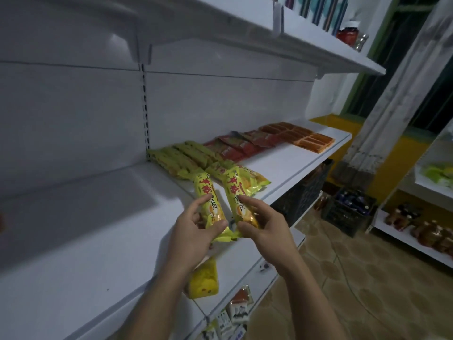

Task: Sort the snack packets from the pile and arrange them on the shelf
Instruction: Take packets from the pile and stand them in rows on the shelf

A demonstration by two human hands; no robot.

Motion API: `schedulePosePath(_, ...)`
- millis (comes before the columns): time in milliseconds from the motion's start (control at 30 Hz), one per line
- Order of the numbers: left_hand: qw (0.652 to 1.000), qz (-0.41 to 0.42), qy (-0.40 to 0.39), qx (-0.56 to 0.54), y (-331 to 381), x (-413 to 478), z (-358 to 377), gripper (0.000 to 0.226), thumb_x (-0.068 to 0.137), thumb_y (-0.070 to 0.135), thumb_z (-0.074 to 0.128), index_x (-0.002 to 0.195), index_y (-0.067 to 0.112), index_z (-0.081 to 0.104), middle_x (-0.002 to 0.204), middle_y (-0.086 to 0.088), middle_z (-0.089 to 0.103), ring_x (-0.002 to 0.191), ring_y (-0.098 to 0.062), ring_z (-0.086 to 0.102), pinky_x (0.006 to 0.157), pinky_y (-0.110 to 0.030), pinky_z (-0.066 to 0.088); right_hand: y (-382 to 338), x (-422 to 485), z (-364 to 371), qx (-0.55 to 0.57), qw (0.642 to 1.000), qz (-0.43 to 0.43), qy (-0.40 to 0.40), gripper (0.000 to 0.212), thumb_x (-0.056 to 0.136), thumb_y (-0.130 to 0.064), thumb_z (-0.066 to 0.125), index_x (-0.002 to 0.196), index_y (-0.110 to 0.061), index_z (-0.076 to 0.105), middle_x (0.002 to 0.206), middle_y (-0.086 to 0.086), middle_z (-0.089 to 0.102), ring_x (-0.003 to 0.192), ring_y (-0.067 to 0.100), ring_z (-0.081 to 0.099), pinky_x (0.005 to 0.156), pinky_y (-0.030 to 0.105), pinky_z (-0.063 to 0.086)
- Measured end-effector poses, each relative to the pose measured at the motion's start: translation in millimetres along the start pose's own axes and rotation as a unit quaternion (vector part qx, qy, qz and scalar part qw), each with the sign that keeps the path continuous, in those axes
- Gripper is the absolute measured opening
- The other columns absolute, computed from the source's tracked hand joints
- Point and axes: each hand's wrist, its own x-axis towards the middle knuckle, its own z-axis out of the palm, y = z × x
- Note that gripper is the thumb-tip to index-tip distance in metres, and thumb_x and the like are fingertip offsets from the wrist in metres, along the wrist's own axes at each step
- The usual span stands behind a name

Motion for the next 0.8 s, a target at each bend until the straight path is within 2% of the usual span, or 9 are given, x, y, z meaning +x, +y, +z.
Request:
schedulePosePath(100, 0.999, -0.018, 0.024, 0.012, -4, 19, -3, 0.058, 0.077, 0.016, 0.083, 0.116, 0.05, 0.058, 0.104, 0.001, 0.074, 0.09, -0.016, 0.072, 0.076, -0.042, 0.061, 4, 23, -2, -0.005, 1.0, -0.009, -0.026, 0.05, 0.086, -0.013, 0.074, 0.124, -0.044, 0.062, 0.123, -0.026, 0.06, 0.107, -0.009, 0.059, 0.084, 0.018, 0.052)
schedulePosePath(200, 0.999, -0.018, 0.029, 0.024, 0, 29, -4, 0.056, 0.077, 0.016, 0.083, 0.116, 0.047, 0.057, 0.1, 0.0, 0.074, 0.074, -0.011, 0.069, 0.05, -0.021, 0.048, 8, 42, -4, -0.03, 0.998, -0.027, -0.042, 0.049, 0.086, -0.017, 0.075, 0.125, -0.044, 0.062, 0.129, -0.026, 0.058, 0.116, -0.009, 0.052, 0.092, 0.015, 0.045)
schedulePosePath(267, 0.999, -0.024, 0.035, 0.025, 4, 32, -3, 0.055, 0.078, 0.013, 0.082, 0.12, 0.041, 0.058, 0.095, -0.001, 0.075, 0.065, -0.009, 0.067, 0.042, -0.016, 0.042, 8, 53, -5, -0.036, 0.997, -0.031, -0.058, 0.049, 0.086, -0.018, 0.075, 0.126, -0.044, 0.061, 0.132, -0.025, 0.057, 0.121, -0.012, 0.047, 0.093, 0.008, 0.039)
schedulePosePath(333, 0.998, -0.027, 0.042, 0.029, 6, 33, -3, 0.056, 0.077, 0.012, 0.083, 0.122, 0.035, 0.06, 0.092, 0.0, 0.076, 0.071, -0.013, 0.071, 0.048, -0.019, 0.048, 6, 63, -6, -0.042, 0.996, -0.031, -0.074, 0.049, 0.086, -0.017, 0.074, 0.125, -0.044, 0.062, 0.134, -0.022, 0.056, 0.125, -0.008, 0.047, 0.094, 0.008, 0.038)
schedulePosePath(400, 0.998, -0.03, 0.051, 0.036, 6, 36, -2, 0.057, 0.075, 0.012, 0.084, 0.122, 0.033, 0.061, 0.089, -0.001, 0.077, 0.08, -0.018, 0.074, 0.067, -0.033, 0.059, 5, 72, -8, -0.045, 0.995, -0.038, -0.086, 0.048, 0.085, -0.016, 0.074, 0.125, -0.042, 0.063, 0.134, -0.021, 0.057, 0.124, -0.007, 0.048, 0.092, 0.009, 0.041)
schedulePosePath(467, 0.996, -0.03, 0.064, 0.05, 5, 38, -1, 0.055, 0.074, 0.016, 0.085, 0.12, 0.036, 0.062, 0.087, 0.0, 0.077, 0.082, -0.019, 0.073, 0.081, -0.041, 0.059, 5, 79, -9, -0.045, 0.994, -0.043, -0.093, 0.048, 0.085, -0.016, 0.074, 0.124, -0.041, 0.064, 0.131, -0.023, 0.059, 0.118, -0.01, 0.051, 0.087, 0.011, 0.043)
schedulePosePath(567, 0.993, -0.025, 0.086, 0.075, 5, 39, 1, 0.054, 0.073, 0.022, 0.086, 0.118, 0.039, 0.061, 0.085, 0.002, 0.077, 0.081, -0.018, 0.073, 0.083, -0.043, 0.059, 7, 87, -11, -0.053, 0.992, -0.053, -0.103, 0.048, 0.084, -0.018, 0.075, 0.124, -0.042, 0.064, 0.126, -0.026, 0.06, 0.113, -0.008, 0.054, 0.089, 0.015, 0.044)
schedulePosePath(700, 0.987, -0.026, 0.106, 0.116, 4, 39, 8, 0.056, 0.072, 0.03, 0.086, 0.121, 0.042, 0.06, 0.089, 0.005, 0.077, 0.082, -0.013, 0.073, 0.083, -0.042, 0.058, 8, 99, -17, -0.123, 0.979, -0.083, -0.139, 0.048, 0.083, -0.025, 0.076, 0.126, -0.042, 0.063, 0.119, -0.025, 0.061, 0.104, -0.005, 0.054, 0.08, 0.006, 0.042)
schedulePosePath(800, 0.982, -0.032, 0.129, 0.132, -1, 40, 14, 0.058, 0.068, 0.035, 0.089, 0.117, 0.05, 0.061, 0.093, -0.002, 0.075, 0.083, -0.017, 0.072, 0.083, -0.043, 0.059, 9, 111, -18, -0.187, 0.96, -0.108, -0.175, 0.05, 0.082, -0.032, 0.076, 0.127, -0.044, 0.06, 0.12, -0.013, 0.063, 0.109, 0.008, 0.057, 0.088, 0.025, 0.049)
